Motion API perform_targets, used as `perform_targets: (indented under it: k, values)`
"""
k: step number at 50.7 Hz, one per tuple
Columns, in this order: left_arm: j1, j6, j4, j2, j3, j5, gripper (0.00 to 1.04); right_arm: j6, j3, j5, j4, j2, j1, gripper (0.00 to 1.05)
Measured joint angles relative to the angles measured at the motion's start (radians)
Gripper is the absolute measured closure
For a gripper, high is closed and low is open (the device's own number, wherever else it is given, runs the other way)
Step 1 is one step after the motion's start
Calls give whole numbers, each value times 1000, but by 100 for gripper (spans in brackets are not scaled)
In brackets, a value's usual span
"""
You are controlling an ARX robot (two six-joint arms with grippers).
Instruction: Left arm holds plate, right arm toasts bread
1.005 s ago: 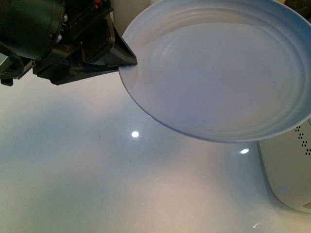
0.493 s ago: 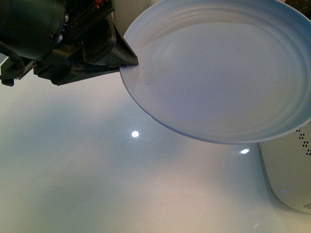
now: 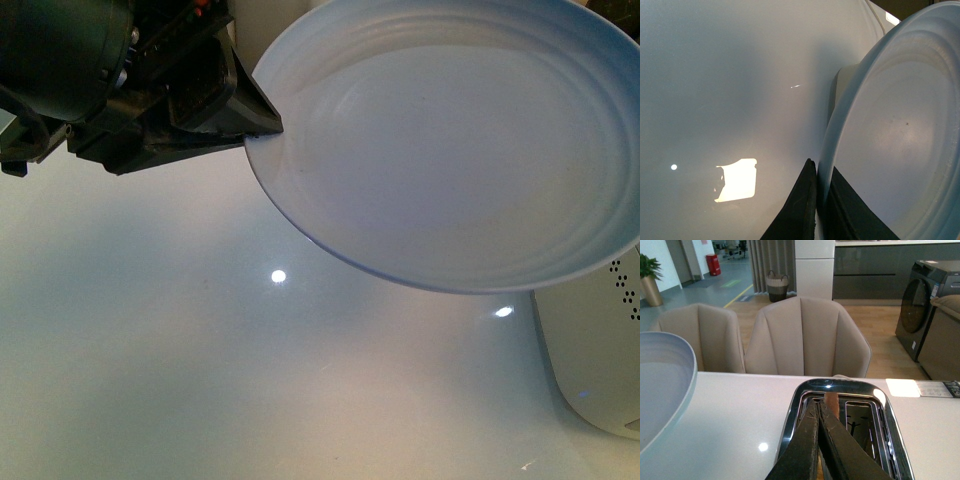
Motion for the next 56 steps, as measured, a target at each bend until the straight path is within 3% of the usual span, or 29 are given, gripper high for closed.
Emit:
perform_targets:
  k: [41, 47, 56]
  values:
    - [0, 0, 0, 0, 0, 0, 102, 0, 0, 0, -294, -301, 0, 103]
    - [0, 0, 0, 0, 0, 0, 102, -1, 0, 1, -450, -427, 0, 103]
    - [0, 0, 0, -1, 0, 1, 102, -1, 0, 2, -463, -463, 0, 103]
